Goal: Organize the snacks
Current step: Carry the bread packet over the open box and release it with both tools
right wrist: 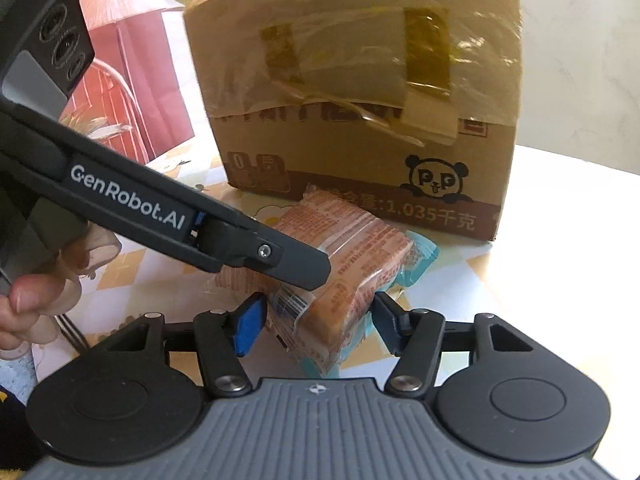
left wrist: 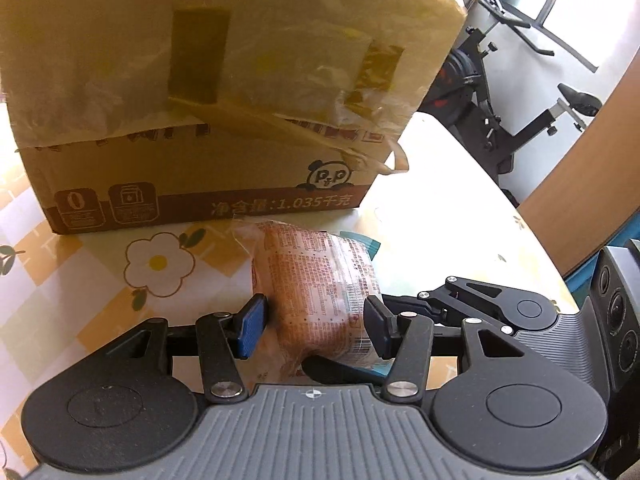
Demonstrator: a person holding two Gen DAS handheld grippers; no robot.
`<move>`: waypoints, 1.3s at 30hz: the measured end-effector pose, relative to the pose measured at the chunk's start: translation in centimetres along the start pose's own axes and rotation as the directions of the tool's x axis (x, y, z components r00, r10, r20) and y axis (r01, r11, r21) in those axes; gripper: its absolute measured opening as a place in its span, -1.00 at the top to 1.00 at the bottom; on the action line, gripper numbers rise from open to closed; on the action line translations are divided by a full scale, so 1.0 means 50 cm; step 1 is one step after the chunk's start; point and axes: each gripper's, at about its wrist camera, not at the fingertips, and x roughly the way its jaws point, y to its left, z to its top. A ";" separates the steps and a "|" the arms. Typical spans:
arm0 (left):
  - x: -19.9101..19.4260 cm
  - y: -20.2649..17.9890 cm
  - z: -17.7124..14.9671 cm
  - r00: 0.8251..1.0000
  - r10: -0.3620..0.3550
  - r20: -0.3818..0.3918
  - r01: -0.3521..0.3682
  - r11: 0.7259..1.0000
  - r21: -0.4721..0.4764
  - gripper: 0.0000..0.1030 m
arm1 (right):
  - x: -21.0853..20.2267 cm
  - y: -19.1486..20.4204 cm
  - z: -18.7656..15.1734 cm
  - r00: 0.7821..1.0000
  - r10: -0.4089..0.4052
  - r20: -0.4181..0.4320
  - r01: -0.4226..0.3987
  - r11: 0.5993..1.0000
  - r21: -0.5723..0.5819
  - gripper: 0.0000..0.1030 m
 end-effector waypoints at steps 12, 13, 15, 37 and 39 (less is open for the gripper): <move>-0.137 0.012 0.003 0.986 -0.081 0.148 0.086 0.996 -0.029 -0.04 | -0.074 0.058 0.063 0.996 -0.029 0.080 0.037 0.994 -0.100 -0.12; -0.152 0.011 0.009 0.982 -0.084 0.169 0.090 0.996 -0.025 -0.05 | -0.078 0.067 0.070 0.995 -0.028 0.093 0.037 0.994 -0.104 -0.12; -0.184 0.010 0.022 0.974 -0.092 0.209 0.097 0.995 -0.017 -0.05 | -0.089 0.075 0.097 0.993 -0.028 0.117 0.042 0.992 -0.118 -0.12; -0.264 0.053 0.319 0.904 -0.052 0.424 0.077 0.996 -0.042 -0.06 | -0.059 0.008 0.442 0.971 0.025 0.237 0.019 0.983 -0.184 -0.11; -0.240 0.063 0.335 0.912 -0.045 0.408 0.080 0.994 -0.069 -0.06 | -0.036 -0.002 0.456 0.975 0.001 0.222 0.037 0.985 -0.170 -0.11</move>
